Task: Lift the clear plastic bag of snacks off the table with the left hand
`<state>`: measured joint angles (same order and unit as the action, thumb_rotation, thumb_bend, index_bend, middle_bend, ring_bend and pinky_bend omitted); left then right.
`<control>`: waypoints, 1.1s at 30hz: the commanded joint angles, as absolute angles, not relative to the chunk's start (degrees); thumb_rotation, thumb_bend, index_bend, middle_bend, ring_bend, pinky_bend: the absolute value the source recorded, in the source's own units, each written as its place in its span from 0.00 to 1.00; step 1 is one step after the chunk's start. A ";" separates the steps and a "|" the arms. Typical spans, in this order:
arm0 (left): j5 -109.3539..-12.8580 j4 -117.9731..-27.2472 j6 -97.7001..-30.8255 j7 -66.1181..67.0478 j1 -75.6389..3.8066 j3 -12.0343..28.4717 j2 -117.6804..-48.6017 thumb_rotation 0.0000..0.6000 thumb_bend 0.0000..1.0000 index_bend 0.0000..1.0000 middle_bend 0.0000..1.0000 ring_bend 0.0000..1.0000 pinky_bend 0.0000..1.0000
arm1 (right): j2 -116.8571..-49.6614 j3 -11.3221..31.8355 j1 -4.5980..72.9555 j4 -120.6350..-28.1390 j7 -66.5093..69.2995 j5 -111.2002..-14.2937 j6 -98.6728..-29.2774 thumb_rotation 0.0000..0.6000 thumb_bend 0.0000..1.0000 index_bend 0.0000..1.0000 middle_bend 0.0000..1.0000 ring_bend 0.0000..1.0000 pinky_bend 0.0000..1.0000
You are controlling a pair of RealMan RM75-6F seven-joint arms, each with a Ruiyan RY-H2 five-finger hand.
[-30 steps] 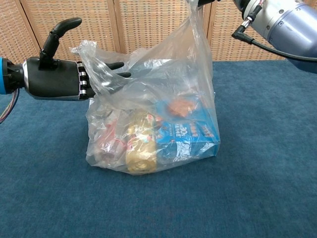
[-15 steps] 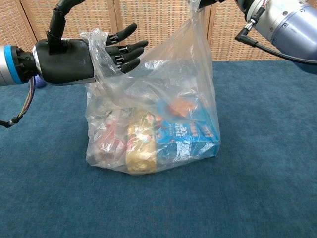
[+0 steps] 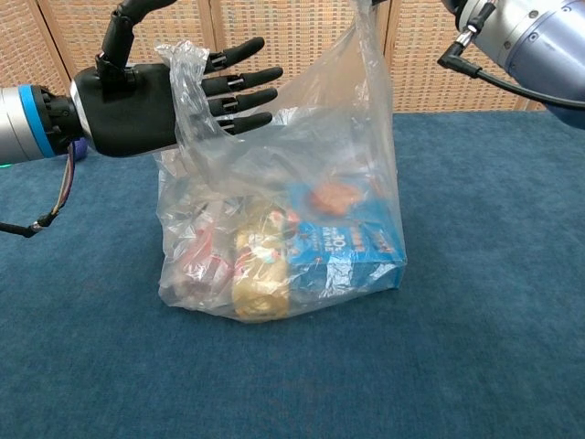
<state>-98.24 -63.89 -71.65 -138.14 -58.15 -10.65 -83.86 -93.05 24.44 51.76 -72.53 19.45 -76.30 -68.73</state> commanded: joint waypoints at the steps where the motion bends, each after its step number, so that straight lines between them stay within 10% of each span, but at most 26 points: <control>1: -94.72 -69.20 -69.15 -131.77 -57.81 -7.46 -82.47 0.49 0.32 0.18 0.08 0.15 0.20 | -92.06 24.37 51.49 -74.12 19.55 -76.87 -69.01 1.00 0.64 0.26 0.11 0.00 0.00; 33: -96.75 -75.79 -63.39 -120.97 -60.72 -3.32 -81.85 0.47 0.32 0.14 0.05 0.08 0.06 | -89.19 24.07 51.63 -79.59 18.33 -77.67 -68.50 1.00 0.65 0.26 0.11 0.00 0.00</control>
<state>-96.89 -75.50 -63.67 -121.60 -60.62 -3.54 -81.67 -89.20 24.08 51.64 -79.57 18.32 -77.65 -68.52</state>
